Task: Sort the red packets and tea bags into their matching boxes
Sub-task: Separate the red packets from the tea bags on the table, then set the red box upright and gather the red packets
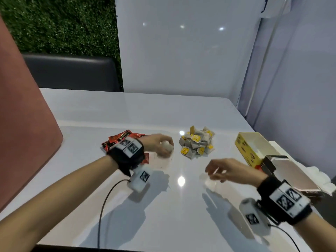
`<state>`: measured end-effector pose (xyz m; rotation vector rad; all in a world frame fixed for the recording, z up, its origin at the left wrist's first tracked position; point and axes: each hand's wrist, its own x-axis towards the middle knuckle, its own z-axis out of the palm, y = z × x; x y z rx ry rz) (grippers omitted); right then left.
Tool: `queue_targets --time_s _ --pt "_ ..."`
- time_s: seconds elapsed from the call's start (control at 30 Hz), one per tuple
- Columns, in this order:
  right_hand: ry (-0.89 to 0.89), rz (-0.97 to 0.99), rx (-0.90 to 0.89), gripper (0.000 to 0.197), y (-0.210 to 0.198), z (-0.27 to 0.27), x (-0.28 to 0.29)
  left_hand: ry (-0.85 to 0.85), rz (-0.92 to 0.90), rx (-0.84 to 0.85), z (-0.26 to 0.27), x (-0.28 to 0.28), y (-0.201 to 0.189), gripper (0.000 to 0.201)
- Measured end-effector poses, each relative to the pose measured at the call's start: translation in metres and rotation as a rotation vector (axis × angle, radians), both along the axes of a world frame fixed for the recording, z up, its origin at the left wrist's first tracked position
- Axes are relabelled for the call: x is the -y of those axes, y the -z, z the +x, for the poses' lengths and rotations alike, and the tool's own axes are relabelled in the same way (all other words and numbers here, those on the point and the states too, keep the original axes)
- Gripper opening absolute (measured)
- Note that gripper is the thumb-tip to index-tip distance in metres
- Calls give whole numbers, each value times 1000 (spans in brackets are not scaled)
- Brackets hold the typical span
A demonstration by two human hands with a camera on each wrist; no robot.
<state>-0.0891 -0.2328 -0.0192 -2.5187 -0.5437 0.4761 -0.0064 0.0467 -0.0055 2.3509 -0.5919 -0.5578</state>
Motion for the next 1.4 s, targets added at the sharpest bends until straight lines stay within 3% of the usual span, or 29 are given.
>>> queue_targets --time_s 0.1,0.33,0.4,0.53,0.6,0.7,0.87,0.97,1.1,1.23,1.33,1.4 --pt "-58 -57 -63 14 12 -22 -3 -19 -54 43 35 24 -17 26" --pt "25 -70 26 18 15 -40 5 -119 199 315 90 100 -10 38" --pt "136 -161 186 21 12 -41 18 -109 245 344 98 116 1 38" --pt "540 -463 467 28 1 -38 60 -101 296 362 104 135 12 37" --pt "663 -617 456 31 0 -40 75 -98 293 370 105 141 14 38" --pt "718 -670 375 36 8 -51 81 -105 267 363 105 145 18 41" --pt "693 -754 291 25 9 -71 77 -147 159 350 103 132 17 70" --pt "686 -736 274 19 3 -88 71 -164 122 399 106 91 8 84" --pt "678 -697 288 9 1 -112 65 -304 359 300 122 1 8 95" --pt "455 -690 325 21 -12 -126 40 -431 714 181 111 -70 24 91" --pt "294 -612 543 53 -12 -122 14 -412 748 94 94 -87 44 97" --pt "211 -624 616 55 3 -109 0 -363 750 78 82 -86 54 93"
